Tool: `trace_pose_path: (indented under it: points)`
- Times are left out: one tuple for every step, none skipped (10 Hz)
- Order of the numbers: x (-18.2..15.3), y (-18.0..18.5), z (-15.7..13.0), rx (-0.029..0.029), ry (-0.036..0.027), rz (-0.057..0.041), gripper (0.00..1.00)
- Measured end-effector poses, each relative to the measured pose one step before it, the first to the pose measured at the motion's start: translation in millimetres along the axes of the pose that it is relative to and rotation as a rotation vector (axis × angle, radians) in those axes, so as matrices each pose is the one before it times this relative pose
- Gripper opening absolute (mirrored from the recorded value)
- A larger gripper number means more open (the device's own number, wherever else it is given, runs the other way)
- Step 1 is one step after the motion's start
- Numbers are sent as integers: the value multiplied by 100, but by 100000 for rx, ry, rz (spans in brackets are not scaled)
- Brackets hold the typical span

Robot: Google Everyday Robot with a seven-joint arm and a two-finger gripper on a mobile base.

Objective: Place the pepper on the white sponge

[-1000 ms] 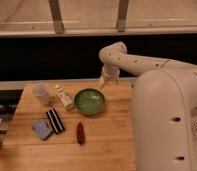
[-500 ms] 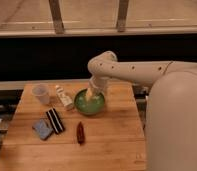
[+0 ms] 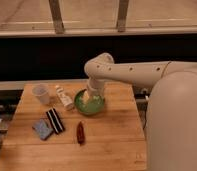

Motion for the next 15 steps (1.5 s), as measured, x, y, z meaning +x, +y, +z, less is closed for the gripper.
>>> trace_pose_path:
  points:
    - [248, 345, 230, 478, 323, -1567, 63]
    - [401, 545, 195, 92, 255, -1349, 63]
    - [747, 886, 443, -92, 641, -896, 63]
    - [1014, 1434, 805, -561, 744, -838, 63]
    - [636, 1060, 809, -745, 465, -679, 63]
    - [733, 961, 942, -1462, 495, -415, 63]
    - [500, 441, 554, -576, 200, -70, 63]
    - [360, 842, 575, -954, 252, -574, 63]
    - [158, 520, 449, -477, 152, -497, 63]
    - [301, 586, 699, -930, 560, -521, 63]
    - [301, 411, 579, -880, 542, -169, 63]
    - [181, 379, 433, -806, 359, -266, 63]
    - [235, 709, 598, -1343, 556, -598, 63]
    - [317, 563, 645, -1484, 684, -193, 63]
    - [256, 358, 565, -1102, 693, -19, 63]
